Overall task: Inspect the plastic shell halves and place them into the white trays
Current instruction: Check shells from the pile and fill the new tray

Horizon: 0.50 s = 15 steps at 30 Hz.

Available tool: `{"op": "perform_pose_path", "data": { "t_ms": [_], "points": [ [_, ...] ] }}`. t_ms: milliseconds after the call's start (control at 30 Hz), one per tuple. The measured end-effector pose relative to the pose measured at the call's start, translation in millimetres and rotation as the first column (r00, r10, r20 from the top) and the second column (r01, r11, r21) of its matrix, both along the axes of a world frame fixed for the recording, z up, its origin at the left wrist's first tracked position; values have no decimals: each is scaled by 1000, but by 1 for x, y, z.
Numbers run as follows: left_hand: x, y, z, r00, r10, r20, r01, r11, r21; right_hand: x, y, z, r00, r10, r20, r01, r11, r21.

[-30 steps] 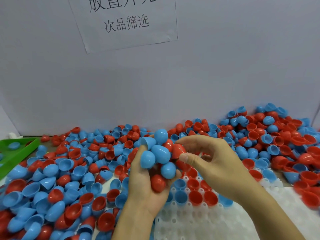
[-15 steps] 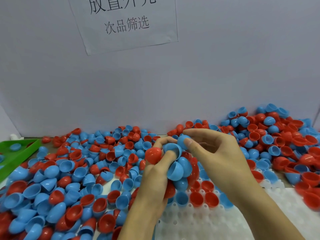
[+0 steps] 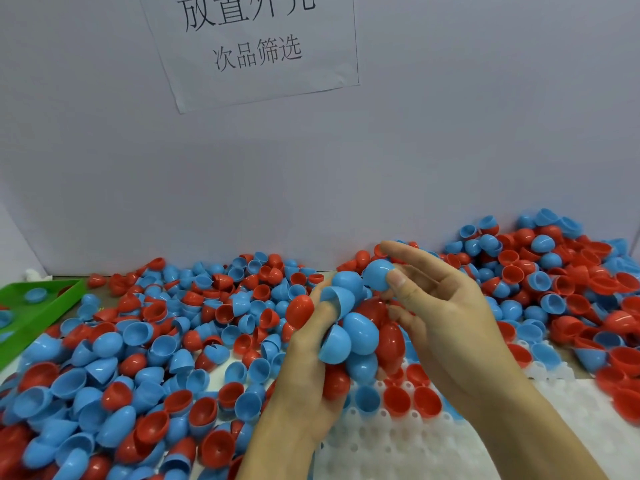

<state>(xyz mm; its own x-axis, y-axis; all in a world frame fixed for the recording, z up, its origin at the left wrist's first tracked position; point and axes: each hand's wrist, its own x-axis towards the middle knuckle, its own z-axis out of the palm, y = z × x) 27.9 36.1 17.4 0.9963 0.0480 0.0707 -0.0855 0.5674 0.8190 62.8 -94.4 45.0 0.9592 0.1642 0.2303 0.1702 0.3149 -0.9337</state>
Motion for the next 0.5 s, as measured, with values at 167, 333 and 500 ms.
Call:
{"op": "perform_pose_path", "data": {
  "t_ms": [167,333,500],
  "points": [
    [1,4,0,1000,19,-14,-20,996,-90,0,2,3,990,105,-96,-76,961,267],
    [4,9,-3,996,79,-31,-84,979,-187,-4,-6,6,982,-25,189,55,986,-155],
    [8,11,-6,989,127,-82,-142,965,-219,-11,-3,13,928,118,355,42,910,-412]
  ]
}}
